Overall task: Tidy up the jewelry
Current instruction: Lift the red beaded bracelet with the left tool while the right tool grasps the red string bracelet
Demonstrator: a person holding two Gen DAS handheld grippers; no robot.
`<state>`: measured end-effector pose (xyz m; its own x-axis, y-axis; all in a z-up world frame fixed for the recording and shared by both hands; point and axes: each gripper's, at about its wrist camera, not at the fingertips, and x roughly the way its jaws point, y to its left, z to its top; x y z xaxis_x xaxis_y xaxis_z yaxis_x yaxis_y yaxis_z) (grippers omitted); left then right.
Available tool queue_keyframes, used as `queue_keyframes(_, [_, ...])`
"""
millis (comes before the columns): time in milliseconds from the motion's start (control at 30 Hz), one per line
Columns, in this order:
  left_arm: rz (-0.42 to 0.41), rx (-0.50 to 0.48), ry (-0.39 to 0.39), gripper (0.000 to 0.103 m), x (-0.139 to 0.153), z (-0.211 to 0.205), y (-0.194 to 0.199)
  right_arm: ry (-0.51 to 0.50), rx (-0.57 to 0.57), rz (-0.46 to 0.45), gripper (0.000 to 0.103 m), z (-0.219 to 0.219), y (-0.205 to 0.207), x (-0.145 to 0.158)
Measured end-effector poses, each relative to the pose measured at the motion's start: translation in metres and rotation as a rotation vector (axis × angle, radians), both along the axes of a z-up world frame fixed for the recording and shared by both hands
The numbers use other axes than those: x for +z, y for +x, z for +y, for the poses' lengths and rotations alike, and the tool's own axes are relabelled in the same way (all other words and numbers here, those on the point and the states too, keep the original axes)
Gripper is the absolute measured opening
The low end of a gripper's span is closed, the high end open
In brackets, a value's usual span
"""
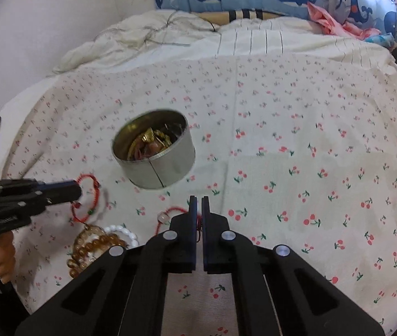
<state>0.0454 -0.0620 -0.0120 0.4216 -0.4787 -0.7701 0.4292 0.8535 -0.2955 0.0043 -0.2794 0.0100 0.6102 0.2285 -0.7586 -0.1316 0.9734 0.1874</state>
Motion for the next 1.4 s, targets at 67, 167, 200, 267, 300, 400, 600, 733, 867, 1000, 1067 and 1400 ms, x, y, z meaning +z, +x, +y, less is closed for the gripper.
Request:
queue_keyframes(67, [-0.007,0.0,0.008,0.007,0.001,-0.001,0.0,0.006,0.0,-0.008,0.003,0.0,0.0,0.003])
queue_keyframes(167, [-0.011,0.006,0.023,0.007,0.0,-0.001,-0.001,0.013,-0.002,-0.019,0.003,0.0,-0.001,0.007])
queue_keyframes(200, [-0.013,0.009,0.027,0.007,0.0,-0.001,-0.001,0.012,-0.003,-0.024,0.003,0.0,-0.001,0.008])
queue_keyframes(267, [-0.021,0.011,0.041,0.007,0.001,-0.002,-0.001,0.013,-0.001,-0.022,0.003,0.0,-0.002,0.008])
queue_keyframes(300, [-0.026,0.013,0.046,0.007,0.001,-0.003,-0.001,0.013,-0.002,-0.025,0.003,0.0,-0.003,0.009])
queue_keyframes(400, [-0.039,0.015,0.064,0.007,0.002,-0.003,-0.002,0.016,-0.001,-0.026,0.003,0.001,-0.003,0.01])
queue_keyframes(600, [-0.056,0.027,0.085,0.007,0.003,-0.001,-0.002,0.017,0.009,-0.016,0.003,0.003,-0.003,0.008])
queue_keyframes(733, [-0.068,0.03,0.106,0.007,0.003,-0.002,-0.003,0.017,0.009,-0.012,0.003,0.003,-0.002,0.007])
queue_keyframes(867, [-0.058,0.053,0.131,0.007,-0.001,0.0,0.0,0.011,0.013,0.049,0.012,0.002,0.004,-0.002])
queue_keyframes(1000, [0.018,0.101,0.159,0.007,-0.016,0.009,0.011,-0.045,0.025,0.094,0.079,0.007,0.004,-0.014])
queue_keyframes(1067, [0.049,0.116,0.151,0.007,-0.021,0.015,0.015,-0.084,0.052,0.09,0.08,0.014,0.002,-0.013])
queue_keyframes(1400, [0.108,0.137,0.169,0.039,-0.038,0.017,0.019,-0.251,0.11,0.164,0.08,0.034,0.002,-0.042])
